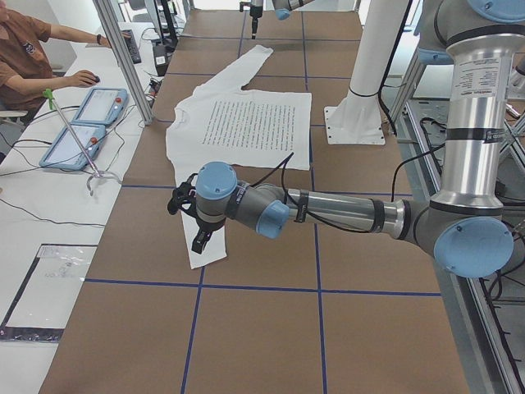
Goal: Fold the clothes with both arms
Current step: 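Move the right gripper toward the sleeve cuff nearest it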
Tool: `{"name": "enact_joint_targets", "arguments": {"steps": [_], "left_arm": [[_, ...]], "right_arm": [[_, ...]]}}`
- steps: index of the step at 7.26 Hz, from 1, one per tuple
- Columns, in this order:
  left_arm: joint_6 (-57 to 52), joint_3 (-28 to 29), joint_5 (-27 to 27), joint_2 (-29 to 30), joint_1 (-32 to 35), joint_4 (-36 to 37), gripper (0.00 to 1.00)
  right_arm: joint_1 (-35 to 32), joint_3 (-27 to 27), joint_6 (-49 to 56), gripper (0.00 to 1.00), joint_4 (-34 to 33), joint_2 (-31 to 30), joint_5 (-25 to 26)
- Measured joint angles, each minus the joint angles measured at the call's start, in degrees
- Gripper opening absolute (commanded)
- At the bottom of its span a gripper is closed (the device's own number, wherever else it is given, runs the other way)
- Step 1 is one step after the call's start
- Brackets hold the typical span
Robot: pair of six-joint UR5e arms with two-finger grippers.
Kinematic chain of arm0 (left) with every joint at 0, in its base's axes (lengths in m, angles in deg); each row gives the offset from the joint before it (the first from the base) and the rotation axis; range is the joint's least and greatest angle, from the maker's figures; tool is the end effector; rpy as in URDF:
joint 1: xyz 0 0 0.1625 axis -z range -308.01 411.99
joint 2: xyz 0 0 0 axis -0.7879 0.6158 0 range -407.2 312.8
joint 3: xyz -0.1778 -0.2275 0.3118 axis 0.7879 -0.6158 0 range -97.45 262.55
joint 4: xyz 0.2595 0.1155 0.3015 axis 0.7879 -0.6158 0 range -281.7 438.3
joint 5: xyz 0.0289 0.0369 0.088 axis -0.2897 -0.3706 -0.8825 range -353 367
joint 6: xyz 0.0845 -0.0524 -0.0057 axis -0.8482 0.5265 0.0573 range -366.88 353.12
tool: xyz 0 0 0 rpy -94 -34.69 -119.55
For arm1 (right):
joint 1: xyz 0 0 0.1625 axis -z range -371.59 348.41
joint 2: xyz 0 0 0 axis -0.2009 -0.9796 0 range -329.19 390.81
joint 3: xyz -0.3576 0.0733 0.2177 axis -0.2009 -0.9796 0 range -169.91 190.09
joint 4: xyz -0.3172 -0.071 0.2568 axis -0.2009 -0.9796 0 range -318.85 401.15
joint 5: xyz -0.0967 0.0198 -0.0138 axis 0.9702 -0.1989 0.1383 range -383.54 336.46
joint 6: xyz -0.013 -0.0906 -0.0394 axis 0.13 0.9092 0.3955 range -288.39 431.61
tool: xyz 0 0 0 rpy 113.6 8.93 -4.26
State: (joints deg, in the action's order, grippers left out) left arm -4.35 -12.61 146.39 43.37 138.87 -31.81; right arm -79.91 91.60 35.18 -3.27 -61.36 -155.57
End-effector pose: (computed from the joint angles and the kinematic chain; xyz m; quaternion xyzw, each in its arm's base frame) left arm -0.0298 -0.5149 0.5631 0.1829 0.4167 0.0980 0.8850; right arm -0.1204 -0.4832 0.6634 0.0787 -0.4351 0.0076 0.8969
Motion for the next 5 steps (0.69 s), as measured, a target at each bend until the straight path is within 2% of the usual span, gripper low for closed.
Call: {"name": "enact_joint_targets", "arguments": {"steps": [3, 4, 5], "left_arm": [[2.1, -0.2, 0.1, 0.6, 0.0, -0.2, 1.0], [2.1, -0.3, 0.1, 0.7, 0.0, -0.3, 1.0], [2.1, -0.3, 0.1, 0.7, 0.0, -0.3, 1.0]], "right_arm": [[4.5, -1.2, -2.2, 1.0, -0.2, -0.5, 5.2], [4.9, -1.5, -2.1, 0.89, -0.7, -0.7, 5.6], [5.1, -1.7, -2.1, 0.56, -1.1, -1.0, 5.7]]}}
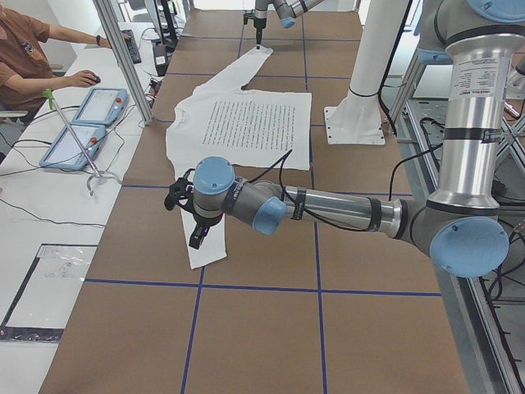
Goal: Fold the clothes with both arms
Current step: 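Move the right gripper toward the sleeve cuff nearest it, then grasp the sleeve cuff with the right gripper and lift it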
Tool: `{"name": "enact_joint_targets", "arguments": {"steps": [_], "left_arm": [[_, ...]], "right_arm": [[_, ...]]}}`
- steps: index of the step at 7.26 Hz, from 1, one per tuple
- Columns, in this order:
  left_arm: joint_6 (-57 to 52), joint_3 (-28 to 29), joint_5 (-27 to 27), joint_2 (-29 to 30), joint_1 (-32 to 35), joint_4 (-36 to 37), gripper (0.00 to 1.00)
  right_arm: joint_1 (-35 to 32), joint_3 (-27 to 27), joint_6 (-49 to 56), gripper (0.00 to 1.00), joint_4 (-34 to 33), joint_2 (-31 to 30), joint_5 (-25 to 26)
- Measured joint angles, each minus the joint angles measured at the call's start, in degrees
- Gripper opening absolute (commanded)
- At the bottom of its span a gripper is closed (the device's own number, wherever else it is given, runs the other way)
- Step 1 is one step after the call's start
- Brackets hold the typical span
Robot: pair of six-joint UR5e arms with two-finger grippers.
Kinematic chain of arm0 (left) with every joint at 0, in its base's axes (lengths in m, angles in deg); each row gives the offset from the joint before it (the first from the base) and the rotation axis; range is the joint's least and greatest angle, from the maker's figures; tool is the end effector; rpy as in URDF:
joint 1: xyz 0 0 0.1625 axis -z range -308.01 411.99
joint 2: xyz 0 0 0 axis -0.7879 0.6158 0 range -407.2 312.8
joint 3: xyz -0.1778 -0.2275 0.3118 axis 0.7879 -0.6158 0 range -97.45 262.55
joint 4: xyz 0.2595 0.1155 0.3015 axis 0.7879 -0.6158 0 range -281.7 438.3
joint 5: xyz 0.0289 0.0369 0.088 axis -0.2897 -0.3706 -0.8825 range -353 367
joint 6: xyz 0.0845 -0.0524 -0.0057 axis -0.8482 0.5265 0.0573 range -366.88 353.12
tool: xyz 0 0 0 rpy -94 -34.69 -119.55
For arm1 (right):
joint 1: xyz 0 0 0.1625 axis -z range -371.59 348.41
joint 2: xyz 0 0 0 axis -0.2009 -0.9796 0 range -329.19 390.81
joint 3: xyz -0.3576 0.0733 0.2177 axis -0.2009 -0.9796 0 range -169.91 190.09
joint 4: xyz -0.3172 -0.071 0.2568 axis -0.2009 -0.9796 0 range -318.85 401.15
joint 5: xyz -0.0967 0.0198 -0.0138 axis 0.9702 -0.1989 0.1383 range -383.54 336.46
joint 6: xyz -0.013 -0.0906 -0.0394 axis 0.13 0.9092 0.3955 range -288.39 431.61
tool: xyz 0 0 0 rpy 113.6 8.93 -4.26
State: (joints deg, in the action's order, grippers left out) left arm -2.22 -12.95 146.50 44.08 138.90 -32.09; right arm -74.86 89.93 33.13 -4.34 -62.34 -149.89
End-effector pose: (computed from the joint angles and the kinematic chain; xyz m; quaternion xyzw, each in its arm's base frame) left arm -0.0297 -0.5196 0.5530 0.1854 0.4204 0.0863 0.8840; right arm -0.1519 -0.4667 0.6941 0.0533 -0.3908 0.0103 0.9189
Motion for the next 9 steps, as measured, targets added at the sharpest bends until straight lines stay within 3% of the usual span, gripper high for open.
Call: {"name": "enact_joint_targets", "arguments": {"steps": [3, 4, 9], "left_arm": [[-0.2, 0.0, 0.1, 0.0, 0.0, 0.0, 1.0], [-0.2, 0.0, 0.1, 0.0, 0.0, 0.0, 1.0], [-0.2, 0.3, 0.0, 0.0, 0.0, 0.0, 1.0]], "right_arm": [[0.2, -0.1, 0.1, 0.09, -1.1, -0.2, 0.0], [0.1, 0.1, 0.1, 0.0, -1.3, -0.2, -0.2], [0.4, 2.5, 0.5, 0.0, -2.7, 0.5, -2.3]]}}
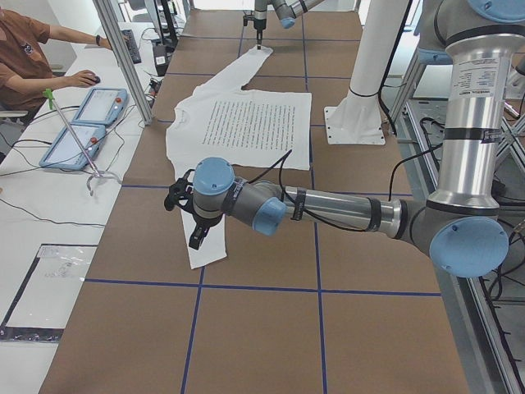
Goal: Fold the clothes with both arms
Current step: 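Grasp the sleeve cuff with the right gripper and lift it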
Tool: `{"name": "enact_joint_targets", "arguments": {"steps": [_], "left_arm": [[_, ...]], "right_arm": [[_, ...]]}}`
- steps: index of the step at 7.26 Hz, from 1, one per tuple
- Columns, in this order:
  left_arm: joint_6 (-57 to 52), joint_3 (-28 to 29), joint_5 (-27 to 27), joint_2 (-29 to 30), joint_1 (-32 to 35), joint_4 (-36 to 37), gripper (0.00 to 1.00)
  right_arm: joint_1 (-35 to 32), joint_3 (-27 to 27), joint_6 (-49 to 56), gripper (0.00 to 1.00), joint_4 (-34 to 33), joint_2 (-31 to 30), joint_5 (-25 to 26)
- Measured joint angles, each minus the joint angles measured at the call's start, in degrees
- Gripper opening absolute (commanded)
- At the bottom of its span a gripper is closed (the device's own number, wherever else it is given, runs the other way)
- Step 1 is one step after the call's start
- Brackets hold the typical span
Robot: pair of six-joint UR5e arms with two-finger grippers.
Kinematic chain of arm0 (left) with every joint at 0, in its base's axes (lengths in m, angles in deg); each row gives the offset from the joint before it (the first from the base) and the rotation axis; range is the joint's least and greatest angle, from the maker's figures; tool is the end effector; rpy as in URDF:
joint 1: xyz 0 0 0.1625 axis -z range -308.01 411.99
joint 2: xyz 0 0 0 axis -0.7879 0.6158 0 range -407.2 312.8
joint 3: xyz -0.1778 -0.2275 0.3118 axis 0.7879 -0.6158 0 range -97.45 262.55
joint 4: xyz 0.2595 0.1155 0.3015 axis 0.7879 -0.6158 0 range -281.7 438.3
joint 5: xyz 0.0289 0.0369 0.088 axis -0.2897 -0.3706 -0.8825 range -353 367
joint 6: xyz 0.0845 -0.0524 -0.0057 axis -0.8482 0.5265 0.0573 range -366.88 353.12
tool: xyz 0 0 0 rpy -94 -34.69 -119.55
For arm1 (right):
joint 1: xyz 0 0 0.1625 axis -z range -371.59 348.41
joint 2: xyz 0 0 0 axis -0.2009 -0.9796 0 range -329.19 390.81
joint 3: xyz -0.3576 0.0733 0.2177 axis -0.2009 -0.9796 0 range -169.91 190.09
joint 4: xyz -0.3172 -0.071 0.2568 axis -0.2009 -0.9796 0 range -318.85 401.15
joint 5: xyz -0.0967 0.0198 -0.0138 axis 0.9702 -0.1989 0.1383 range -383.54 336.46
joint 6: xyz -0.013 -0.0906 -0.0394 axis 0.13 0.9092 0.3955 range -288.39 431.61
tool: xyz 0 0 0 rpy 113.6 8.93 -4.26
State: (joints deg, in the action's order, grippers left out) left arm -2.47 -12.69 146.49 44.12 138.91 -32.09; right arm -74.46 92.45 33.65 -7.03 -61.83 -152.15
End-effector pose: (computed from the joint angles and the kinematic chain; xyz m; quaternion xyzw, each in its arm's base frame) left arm -0.0298 -0.5200 0.5550 0.1847 0.4200 0.0873 0.8842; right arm -0.1611 -0.4703 0.6712 0.0450 -0.4062 -0.0037 0.9127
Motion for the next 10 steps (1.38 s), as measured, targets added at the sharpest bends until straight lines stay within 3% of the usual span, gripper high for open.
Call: {"name": "enact_joint_targets", "arguments": {"steps": [3, 5, 8, 10], "left_arm": [[0.2, 0.1, 0.0, -0.1, 0.0, 0.0, 1.0], [0.2, 0.1, 0.0, -0.2, 0.2, 0.0, 1.0], [0.2, 0.0, 0.0, -0.8, 0.5, -2.7, 1.0], [0.8, 0.1, 0.0, -1.3, 1.0, -4.3, 1.0]], "right_arm": [[-1.8, 7.0, -0.7, 0.0, 0.0, 0.3, -6.0], [-1.8, 9.7, -2.9, 0.0, -2.0, 5.3, -8.6], [3.2, 9.2, -16.8, 0.0, -7.0, 23.4, -9.7], [7.3, 7.6, -24.2, 0.0, -13.2, 37.7, -5.4]]}}
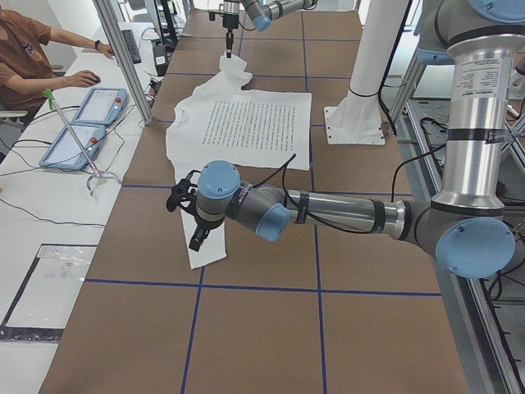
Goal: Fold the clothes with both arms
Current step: 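Grasp the sleeve cuff with the right gripper and lift it, then carry the sleeve across the shirt body with the right gripper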
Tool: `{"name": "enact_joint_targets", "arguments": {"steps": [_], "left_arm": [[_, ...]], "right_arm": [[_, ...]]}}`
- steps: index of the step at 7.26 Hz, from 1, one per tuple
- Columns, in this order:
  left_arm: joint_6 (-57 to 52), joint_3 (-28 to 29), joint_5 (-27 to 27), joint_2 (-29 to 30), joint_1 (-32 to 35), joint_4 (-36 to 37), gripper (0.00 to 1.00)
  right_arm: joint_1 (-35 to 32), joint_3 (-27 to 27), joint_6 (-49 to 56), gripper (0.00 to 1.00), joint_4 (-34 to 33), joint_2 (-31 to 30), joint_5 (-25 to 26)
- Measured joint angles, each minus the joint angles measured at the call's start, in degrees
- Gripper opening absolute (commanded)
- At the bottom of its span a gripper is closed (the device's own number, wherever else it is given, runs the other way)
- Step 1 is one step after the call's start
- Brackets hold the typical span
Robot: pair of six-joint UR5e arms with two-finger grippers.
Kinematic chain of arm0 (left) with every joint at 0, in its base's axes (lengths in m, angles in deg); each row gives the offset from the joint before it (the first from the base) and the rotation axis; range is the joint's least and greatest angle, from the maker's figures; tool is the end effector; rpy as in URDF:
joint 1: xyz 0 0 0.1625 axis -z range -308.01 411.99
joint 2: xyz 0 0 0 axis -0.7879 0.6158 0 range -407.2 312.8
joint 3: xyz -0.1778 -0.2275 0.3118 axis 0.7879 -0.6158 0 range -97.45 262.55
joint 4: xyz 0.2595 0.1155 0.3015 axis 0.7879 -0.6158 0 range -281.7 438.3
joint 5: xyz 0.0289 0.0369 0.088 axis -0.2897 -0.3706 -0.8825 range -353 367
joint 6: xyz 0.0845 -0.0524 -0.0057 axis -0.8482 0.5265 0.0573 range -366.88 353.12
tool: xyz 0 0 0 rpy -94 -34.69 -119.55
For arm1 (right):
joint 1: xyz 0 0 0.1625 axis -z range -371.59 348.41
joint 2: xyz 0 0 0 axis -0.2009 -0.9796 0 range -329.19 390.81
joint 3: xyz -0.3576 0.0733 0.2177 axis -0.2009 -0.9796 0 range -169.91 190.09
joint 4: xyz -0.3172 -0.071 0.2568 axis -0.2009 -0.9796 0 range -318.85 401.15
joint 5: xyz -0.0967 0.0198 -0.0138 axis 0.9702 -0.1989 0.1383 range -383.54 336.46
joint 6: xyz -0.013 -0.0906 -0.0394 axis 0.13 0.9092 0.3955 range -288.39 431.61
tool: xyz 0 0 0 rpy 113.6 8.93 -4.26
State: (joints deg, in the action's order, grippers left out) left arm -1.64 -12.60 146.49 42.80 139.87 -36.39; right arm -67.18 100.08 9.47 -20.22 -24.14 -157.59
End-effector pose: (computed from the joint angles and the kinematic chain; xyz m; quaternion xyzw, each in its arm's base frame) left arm -0.0388 -0.5111 0.5587 0.2075 0.4186 0.0839 0.8801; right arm -0.3278 -0.5919 0.2276 0.0876 -0.5770 -0.0033 0.8120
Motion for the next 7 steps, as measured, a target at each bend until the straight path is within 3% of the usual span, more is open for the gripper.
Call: {"name": "enact_joint_targets", "arguments": {"steps": [2, 4, 7], "left_arm": [[1.0, 0.0, 0.0, -0.1, 0.6, -0.2, 1.0], [1.2, 0.0, 0.0, -0.1, 0.9, -0.3, 1.0], [1.3, 0.2, 0.0, -0.1, 1.0, -0.3, 1.0]], "right_arm": [[4.4, -3.2, -4.2, 0.0, -3.1, 12.5, 5.3], [11.6, -9.3, -6.4, 0.0, -3.8, 21.9, 14.7], [19.3, -16.8, -6.0, 0.0, -3.8, 26.0, 25.3]]}}
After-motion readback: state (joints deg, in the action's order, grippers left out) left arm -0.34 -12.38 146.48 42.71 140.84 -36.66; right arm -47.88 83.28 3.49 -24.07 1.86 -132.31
